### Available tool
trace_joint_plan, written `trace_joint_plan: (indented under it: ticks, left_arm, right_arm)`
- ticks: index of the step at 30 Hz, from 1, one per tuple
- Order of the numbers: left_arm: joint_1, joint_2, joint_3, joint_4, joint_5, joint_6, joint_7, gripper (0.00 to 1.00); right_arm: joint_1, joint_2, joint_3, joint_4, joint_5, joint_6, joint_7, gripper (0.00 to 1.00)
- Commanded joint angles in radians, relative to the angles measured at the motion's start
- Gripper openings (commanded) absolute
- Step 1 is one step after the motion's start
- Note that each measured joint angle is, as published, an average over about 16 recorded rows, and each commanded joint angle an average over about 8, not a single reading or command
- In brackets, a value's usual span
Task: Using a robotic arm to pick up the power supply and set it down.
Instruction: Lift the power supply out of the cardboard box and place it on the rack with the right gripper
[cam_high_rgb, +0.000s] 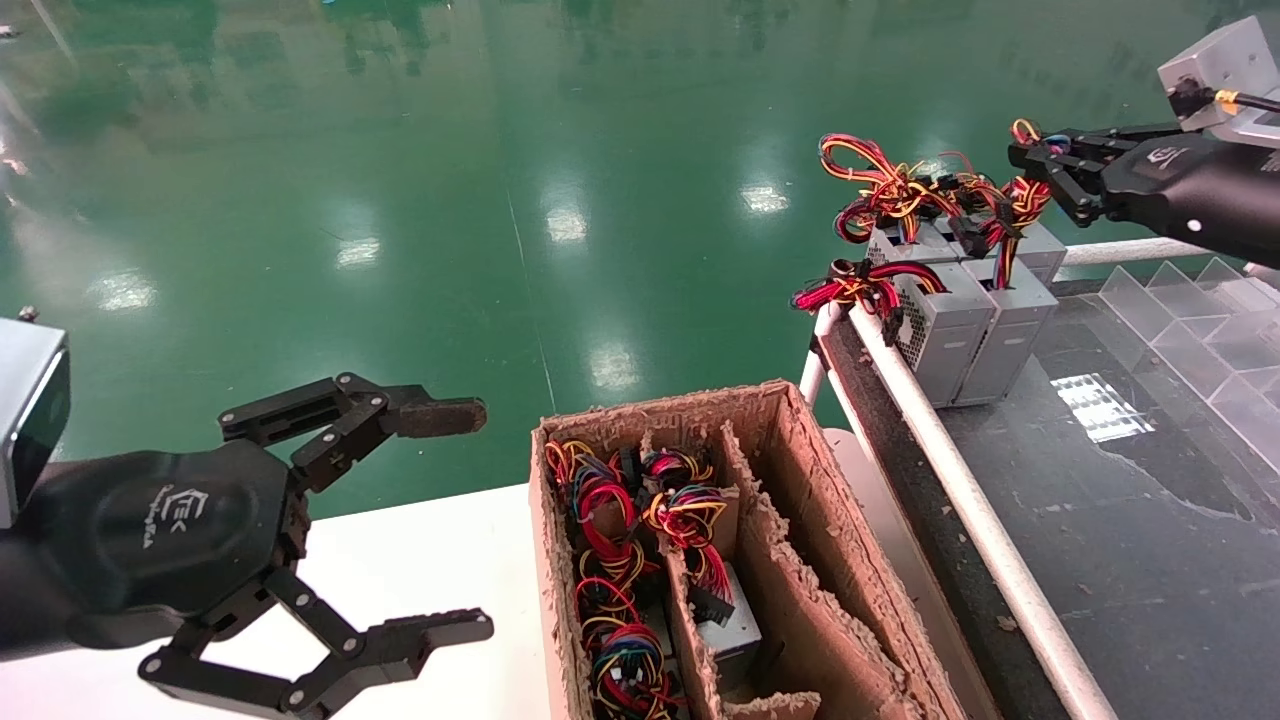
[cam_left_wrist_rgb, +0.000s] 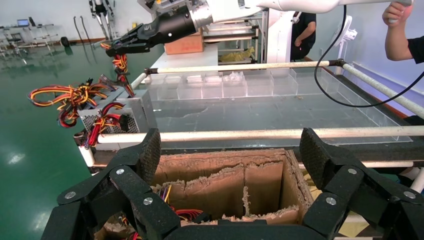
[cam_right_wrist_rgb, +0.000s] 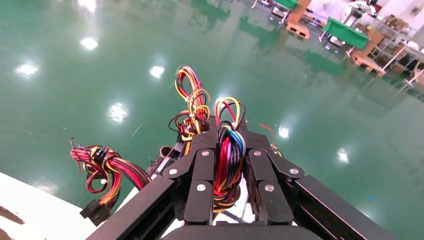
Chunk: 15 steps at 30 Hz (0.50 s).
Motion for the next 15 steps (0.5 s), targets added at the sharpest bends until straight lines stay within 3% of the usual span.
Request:
trace_joint_plan:
  ticks: [1, 4, 6, 15]
  left_arm:
    - [0.0, 0.0, 0.0, 0.0, 0.0, 0.0, 0.0, 1.0]
    - [0.0, 0.0, 0.0, 0.0, 0.0, 0.0, 0.0, 1.0]
    - [0.0, 0.0, 0.0, 0.0, 0.0, 0.0, 0.0, 1.0]
    - [0.0, 0.0, 0.0, 0.0, 0.0, 0.0, 0.0, 1.0]
  right_arm:
    - [0.003, -0.008, 0.002, -0.02, 0.003, 0.006, -0.005, 0.43]
    - [0.008, -0.01, 0.005, -0.041, 0.007, 0.001, -0.003, 0.81]
    - [0.011, -0.011, 0.006, -0.052, 0.008, -0.004, -0.003, 0.99]
    - [0.018, -0.01, 0.0, -0.081, 0.001, -0.022, -0.014, 1.0]
